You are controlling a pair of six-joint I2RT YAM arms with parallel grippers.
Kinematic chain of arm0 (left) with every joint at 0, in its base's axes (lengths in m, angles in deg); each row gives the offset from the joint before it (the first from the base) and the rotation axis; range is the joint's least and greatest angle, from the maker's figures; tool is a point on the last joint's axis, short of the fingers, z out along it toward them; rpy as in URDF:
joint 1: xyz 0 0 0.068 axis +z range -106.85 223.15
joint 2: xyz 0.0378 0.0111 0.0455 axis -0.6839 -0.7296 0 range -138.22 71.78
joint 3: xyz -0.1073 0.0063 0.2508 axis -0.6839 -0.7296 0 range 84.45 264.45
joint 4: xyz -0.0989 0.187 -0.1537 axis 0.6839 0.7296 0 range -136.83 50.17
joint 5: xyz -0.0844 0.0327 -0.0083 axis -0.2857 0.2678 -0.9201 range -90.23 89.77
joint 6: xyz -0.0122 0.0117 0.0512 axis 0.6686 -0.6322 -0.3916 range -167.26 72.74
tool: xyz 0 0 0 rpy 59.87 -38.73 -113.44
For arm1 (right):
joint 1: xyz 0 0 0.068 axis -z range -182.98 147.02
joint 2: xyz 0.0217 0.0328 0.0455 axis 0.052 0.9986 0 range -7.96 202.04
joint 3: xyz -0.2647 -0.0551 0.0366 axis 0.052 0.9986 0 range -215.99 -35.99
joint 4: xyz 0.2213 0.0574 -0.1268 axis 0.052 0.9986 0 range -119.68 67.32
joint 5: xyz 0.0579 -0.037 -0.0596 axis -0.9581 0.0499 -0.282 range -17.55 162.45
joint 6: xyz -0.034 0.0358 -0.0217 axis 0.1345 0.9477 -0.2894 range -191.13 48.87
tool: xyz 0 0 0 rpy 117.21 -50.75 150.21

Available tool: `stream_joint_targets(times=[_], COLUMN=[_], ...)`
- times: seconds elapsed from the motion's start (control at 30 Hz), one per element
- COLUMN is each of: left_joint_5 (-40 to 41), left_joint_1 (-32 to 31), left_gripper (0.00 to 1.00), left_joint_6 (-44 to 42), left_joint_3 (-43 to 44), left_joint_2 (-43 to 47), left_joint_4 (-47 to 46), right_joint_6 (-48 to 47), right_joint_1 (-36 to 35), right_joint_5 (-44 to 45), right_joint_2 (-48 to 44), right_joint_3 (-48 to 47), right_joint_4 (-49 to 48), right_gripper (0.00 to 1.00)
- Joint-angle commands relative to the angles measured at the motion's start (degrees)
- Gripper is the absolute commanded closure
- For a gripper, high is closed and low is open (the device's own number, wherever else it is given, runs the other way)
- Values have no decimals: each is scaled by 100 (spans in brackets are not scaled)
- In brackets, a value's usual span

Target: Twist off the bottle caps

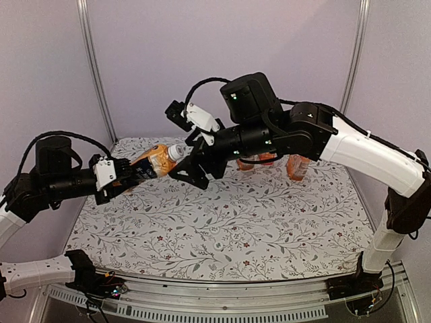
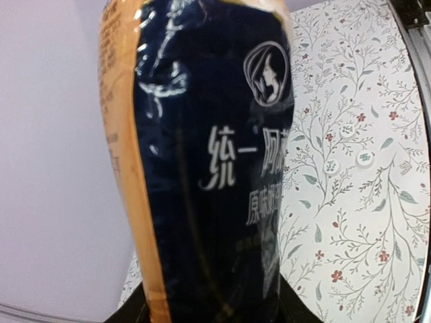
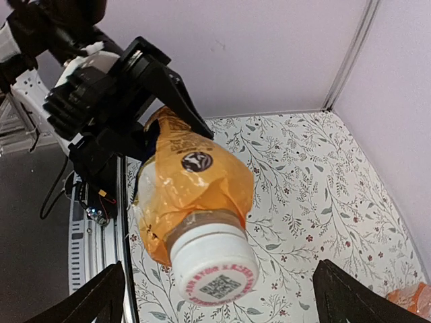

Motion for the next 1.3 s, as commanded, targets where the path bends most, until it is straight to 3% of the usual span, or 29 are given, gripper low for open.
stream_joint_targets(times=[0.0,0.17,0.5,0.67,0.8,0.9,0.97,1.07,1.2,1.27], left_joint_5=[1159,1276,1273,1270,1273,1144,851,-146,-1790,-2407], left_joint_1=[-73,-94,-147,-173,-181,-183,-178,-180,-182,-183], left_gripper=[67,67,67,67,67,67,68,68,70,70], left_joint_6=[-685,-874,-933,-924,-869,-602,-344,-13,73,2], left_joint_3=[-208,-274,-305,-314,-316,-249,-146,69,430,535], left_joint_2=[18,46,82,103,111,92,81,48,-21,-73], left_joint_4=[-892,-953,-920,-893,-890,-796,-580,164,1392,1923], right_joint_6=[2836,4425,4840,4857,4864,4717,4399,2726,-914,-2015], right_joint_1=[448,787,803,833,835,817,727,160,-758,-1082], right_joint_5=[-442,-992,-1607,-1627,-1840,-2201,-2305,-1557,-175,508], right_joint_2=[-23,186,564,633,660,678,664,528,-49,-252], right_joint_3=[-50,-166,-679,-739,-739,-746,-811,-947,-149,243], right_joint_4=[-79,-209,-331,-345,-357,-309,-73,746,962,849], right_gripper=[5,19,31,60,96,100,100,100,100,100])
